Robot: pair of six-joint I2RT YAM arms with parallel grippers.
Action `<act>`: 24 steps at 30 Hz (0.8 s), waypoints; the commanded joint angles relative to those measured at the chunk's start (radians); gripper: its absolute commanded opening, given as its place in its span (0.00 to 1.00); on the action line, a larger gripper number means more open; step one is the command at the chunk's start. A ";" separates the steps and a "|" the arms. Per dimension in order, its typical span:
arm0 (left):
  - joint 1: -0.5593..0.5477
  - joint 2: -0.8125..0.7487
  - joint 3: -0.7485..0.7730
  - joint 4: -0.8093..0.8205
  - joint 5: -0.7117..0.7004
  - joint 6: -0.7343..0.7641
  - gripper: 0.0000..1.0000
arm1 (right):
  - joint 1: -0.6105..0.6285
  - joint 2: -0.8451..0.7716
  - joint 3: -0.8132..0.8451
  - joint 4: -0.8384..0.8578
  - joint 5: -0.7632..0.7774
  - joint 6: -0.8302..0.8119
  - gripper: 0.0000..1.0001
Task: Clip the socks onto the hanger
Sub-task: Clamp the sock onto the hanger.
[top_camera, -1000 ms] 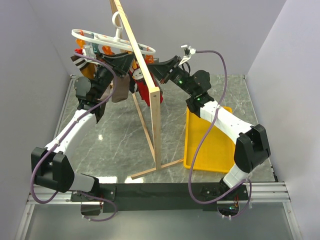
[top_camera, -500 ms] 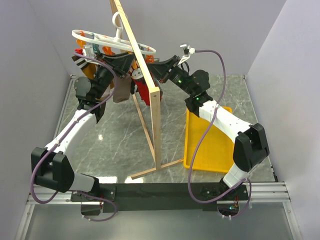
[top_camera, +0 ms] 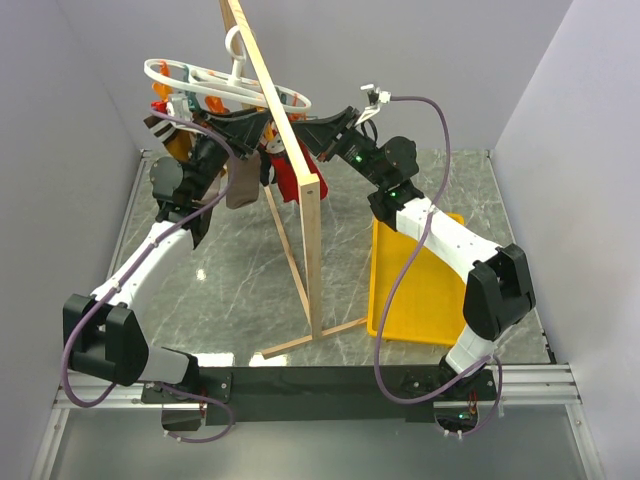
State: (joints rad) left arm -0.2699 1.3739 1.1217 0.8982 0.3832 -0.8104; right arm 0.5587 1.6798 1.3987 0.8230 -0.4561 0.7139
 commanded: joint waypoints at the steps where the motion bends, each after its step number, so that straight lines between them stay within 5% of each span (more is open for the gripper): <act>1: 0.000 -0.047 0.000 0.088 -0.026 0.039 0.15 | 0.010 -0.012 0.042 0.060 0.007 0.010 0.00; 7: 0.000 -0.044 0.006 0.090 -0.020 0.048 0.23 | 0.012 -0.020 0.025 0.067 0.008 0.016 0.00; 17: 0.000 -0.039 0.026 0.099 -0.021 0.045 0.53 | 0.020 -0.029 -0.006 0.051 0.011 -0.002 0.00; 24: 0.001 -0.056 0.035 0.064 -0.032 0.042 0.62 | 0.023 -0.048 -0.017 -0.021 -0.002 -0.056 0.00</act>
State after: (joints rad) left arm -0.2695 1.3693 1.1164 0.9188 0.3676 -0.7792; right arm 0.5735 1.6794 1.3769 0.8009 -0.4534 0.6991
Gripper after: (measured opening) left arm 0.615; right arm 0.008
